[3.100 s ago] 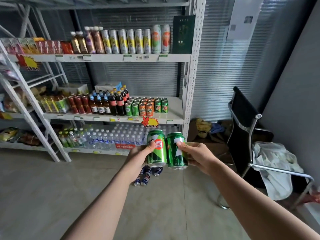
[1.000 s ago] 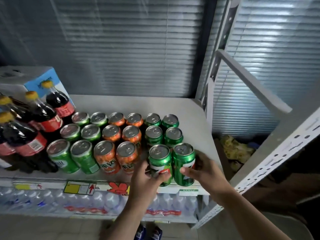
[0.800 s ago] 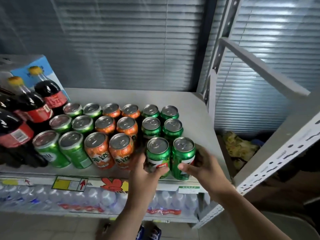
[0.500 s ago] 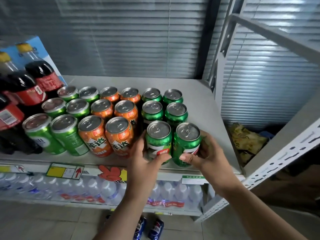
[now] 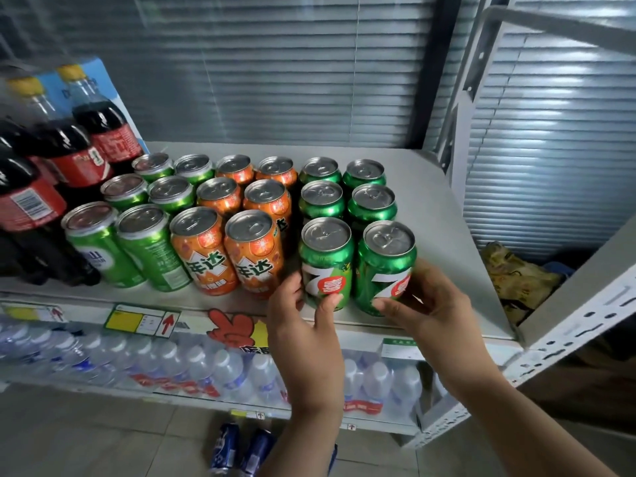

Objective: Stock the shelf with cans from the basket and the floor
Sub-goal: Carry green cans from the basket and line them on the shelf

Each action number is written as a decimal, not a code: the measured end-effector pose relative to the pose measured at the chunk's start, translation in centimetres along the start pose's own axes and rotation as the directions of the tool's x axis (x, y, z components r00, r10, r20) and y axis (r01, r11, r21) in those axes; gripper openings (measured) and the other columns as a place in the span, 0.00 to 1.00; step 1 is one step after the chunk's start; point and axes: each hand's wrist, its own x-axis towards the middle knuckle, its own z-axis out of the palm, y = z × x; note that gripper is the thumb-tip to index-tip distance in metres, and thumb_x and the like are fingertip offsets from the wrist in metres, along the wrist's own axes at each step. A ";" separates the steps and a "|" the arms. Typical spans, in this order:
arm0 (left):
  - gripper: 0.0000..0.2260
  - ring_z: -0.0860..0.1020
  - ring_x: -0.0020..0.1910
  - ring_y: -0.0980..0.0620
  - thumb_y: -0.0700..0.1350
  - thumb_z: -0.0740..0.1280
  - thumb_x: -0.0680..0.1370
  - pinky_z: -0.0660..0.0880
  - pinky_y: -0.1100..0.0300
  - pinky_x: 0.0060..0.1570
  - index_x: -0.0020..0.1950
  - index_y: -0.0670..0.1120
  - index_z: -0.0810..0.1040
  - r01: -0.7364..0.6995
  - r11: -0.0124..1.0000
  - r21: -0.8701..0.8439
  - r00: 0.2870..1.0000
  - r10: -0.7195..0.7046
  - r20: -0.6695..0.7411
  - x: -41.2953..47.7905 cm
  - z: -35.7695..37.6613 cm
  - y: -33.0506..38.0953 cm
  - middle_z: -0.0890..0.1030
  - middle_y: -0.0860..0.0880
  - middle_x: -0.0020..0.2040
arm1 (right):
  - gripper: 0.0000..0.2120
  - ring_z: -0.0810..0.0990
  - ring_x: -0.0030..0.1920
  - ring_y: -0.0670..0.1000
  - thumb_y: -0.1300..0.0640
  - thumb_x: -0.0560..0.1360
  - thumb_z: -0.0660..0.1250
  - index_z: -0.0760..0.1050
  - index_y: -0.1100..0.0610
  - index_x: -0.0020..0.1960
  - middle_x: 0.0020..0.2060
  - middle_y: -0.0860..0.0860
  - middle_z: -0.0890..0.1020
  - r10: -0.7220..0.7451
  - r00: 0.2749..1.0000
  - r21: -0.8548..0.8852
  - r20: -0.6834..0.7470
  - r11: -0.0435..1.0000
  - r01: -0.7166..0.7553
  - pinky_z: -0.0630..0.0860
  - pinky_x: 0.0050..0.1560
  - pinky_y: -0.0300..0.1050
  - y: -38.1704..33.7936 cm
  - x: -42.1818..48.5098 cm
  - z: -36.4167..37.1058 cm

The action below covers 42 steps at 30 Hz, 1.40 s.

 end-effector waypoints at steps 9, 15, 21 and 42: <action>0.17 0.79 0.52 0.46 0.37 0.72 0.74 0.69 0.75 0.49 0.61 0.39 0.76 -0.003 0.998 0.062 0.992 0.011 -0.125 0.1 0.3 -0.1 0.79 0.43 0.56 | 0.24 0.84 0.53 0.47 0.69 0.68 0.76 0.77 0.56 0.62 0.51 0.49 0.86 -0.017 0.999 -0.056 -0.049 0.998 0.014 0.81 0.56 0.47 0.4 0.2 1.8; 0.17 0.79 0.53 0.46 0.37 0.71 0.75 0.70 0.73 0.47 0.63 0.39 0.76 0.002 0.999 0.039 0.988 0.003 -0.152 0.4 0.7 -0.1 0.78 0.44 0.57 | 0.25 0.84 0.52 0.46 0.67 0.67 0.77 0.76 0.56 0.61 0.50 0.48 0.86 -0.019 0.998 -0.103 -0.061 0.995 0.012 0.81 0.56 0.48 0.4 0.7 2.3; 0.17 0.79 0.53 0.45 0.36 0.71 0.74 0.70 0.77 0.46 0.63 0.38 0.75 -0.005 1.000 0.022 0.986 0.008 -0.164 0.7 1.0 -0.3 0.77 0.43 0.58 | 0.26 0.84 0.51 0.45 0.64 0.66 0.79 0.75 0.55 0.62 0.50 0.48 0.86 -0.028 0.995 -0.122 -0.095 0.992 0.017 0.81 0.56 0.46 0.5 1.0 3.0; 0.16 0.78 0.50 0.49 0.36 0.71 0.74 0.71 0.71 0.49 0.61 0.41 0.76 0.030 0.999 -0.025 0.991 -0.033 -0.132 0.6 0.5 -0.6 0.78 0.44 0.57 | 0.49 0.79 0.61 0.39 0.74 0.64 0.76 0.59 0.46 0.76 0.63 0.43 0.80 0.008 0.973 -0.087 0.232 0.996 0.013 0.76 0.53 0.32 -0.7 3.5 1.2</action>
